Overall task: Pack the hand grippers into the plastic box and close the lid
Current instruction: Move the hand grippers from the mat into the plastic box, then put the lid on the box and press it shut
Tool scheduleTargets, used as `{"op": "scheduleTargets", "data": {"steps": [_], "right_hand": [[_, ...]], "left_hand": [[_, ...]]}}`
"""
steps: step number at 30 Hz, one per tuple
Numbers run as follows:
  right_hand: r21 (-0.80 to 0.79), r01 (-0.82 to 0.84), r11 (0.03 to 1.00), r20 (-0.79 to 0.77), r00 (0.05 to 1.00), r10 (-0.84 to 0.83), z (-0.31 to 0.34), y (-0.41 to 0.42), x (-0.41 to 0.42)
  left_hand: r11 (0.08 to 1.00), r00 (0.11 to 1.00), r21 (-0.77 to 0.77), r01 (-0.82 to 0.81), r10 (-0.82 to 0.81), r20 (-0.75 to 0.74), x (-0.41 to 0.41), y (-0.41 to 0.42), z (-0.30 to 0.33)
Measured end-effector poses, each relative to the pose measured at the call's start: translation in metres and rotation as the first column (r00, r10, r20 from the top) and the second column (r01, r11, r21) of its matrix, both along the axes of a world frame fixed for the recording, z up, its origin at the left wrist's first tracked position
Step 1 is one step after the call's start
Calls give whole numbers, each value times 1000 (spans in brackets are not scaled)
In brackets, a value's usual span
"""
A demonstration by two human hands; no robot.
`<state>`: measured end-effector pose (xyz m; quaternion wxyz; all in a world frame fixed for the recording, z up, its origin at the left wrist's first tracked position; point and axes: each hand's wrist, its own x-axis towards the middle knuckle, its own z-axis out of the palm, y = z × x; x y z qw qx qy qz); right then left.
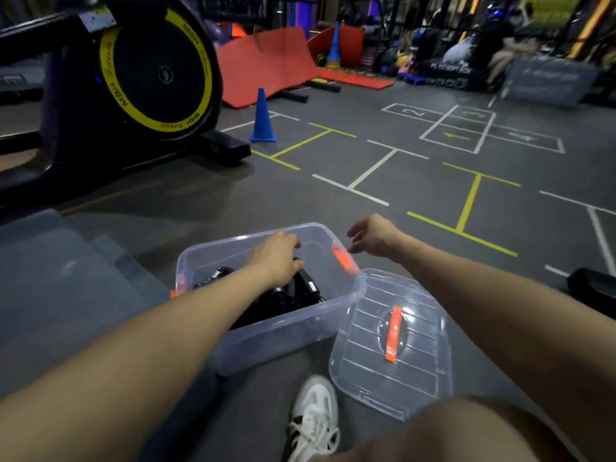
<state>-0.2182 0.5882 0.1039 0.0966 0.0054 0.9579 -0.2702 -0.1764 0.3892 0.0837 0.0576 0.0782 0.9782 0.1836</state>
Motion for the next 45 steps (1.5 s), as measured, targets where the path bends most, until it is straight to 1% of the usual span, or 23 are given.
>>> {"op": "scheduleTargets", "data": {"steps": [5, 10, 15, 18, 21, 25, 28, 33, 37, 38, 42, 45], "right_hand": [[26, 65, 998, 51, 996, -66, -3, 38, 40], [-14, 138, 990, 116, 984, -135, -37, 75, 61], [-73, 265, 961, 211, 946, -245, -111, 123, 75], [-51, 357, 933, 287, 900, -328, -165, 157, 89], [-21, 442, 897, 353, 842, -407, -209, 185, 102], [6, 531, 847, 398, 776, -489, -254, 204, 118], [17, 552, 833, 410, 756, -510, -277, 209, 129], [10, 593, 805, 381, 742, -551, -298, 213, 131], [-12, 599, 801, 383, 743, -550, -299, 216, 130], [-21, 603, 798, 384, 742, -550, -298, 216, 130], [-63, 637, 768, 358, 733, -579, -281, 219, 131], [-101, 654, 750, 296, 739, -605, -254, 221, 128]], "left_hand": [[992, 992, 25, 124, -124, 30, 16, 44, -10], [968, 965, 21, 251, -252, 71, 18, 97, -40], [937, 921, -21, 348, -338, 193, 24, 152, -109], [918, 884, -47, 394, -364, 292, 33, 177, -157], [881, 825, -50, 471, -420, 379, 43, 198, -198], [838, 773, -73, 540, -460, 438, 54, 218, -240], [807, 750, -115, 579, -471, 464, 63, 226, -264], [748, 741, -205, 631, -502, 446, 72, 233, -281], [669, 741, -324, 669, -566, 361, 79, 234, -286], [661, 740, -334, 672, -579, 343, 80, 235, -286], [688, 757, -316, 653, -594, 272, 81, 238, -270], [736, 786, -276, 618, -589, 188, 72, 241, -240]]}}
